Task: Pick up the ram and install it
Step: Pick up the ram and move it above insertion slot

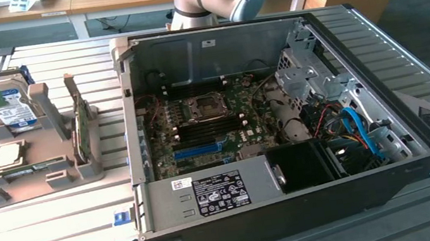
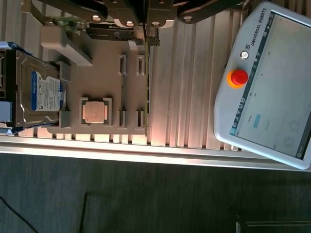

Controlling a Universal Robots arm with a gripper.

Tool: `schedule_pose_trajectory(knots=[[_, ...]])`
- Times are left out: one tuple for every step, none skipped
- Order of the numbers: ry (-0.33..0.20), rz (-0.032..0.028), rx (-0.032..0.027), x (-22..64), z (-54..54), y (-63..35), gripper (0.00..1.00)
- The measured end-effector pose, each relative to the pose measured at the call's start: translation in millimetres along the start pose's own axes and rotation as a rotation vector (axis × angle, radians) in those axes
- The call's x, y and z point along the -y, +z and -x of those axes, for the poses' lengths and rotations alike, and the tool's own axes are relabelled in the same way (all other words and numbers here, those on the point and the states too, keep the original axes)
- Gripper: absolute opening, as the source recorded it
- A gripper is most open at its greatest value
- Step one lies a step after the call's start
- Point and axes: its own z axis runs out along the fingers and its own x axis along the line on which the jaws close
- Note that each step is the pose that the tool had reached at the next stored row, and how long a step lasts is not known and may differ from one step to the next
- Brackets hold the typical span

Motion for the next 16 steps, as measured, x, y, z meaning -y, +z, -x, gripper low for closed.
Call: schedule_pose_trajectory(knots=[[0.0,0.0002,-0.0001,1.3,-0.8,0.0,0.12],[0.0,0.0004,-0.0001,2.5,-1.5,0.0,0.12],[0.0,0.0005,0.0,4.0,-2.2,0.0,0.12],[0.0,0.0006,0.0,5.5,-2.7,0.0,0.12],[0.0,0.0007,0.0,6.9,-3.3,0.1,0.12],[0.0,0.0008,0.0,8.4,-3.9,0.1,0.12],[0.0,0.0009,0.0,10.1,-4.5,0.1,0.12],[0.0,0.0011,0.0,12.0,-5.0,0.0,0.12],[0.0,0.0012,-0.0001,14.1,-5.5,0.0,0.12],[0.0,0.0013,0.0,16.3,-6.0,0.0,0.12],[0.0,0.0014,0.0,18.5,-6.5,0.0,0.12],[0.0,0.0015,0.0,20.7,-7.0,0.0,0.12],[0.0,0.0016,0.0,22.9,-7.5,0.0,0.12],[0.0,0.0017,0.0001,25.3,-8.0,0.0,0.12],[0.0,0.0018,0.0,27.6,-8.5,0.0,0.12],[0.0,0.0017,0.0001,29.8,-8.9,0.0,0.12]])
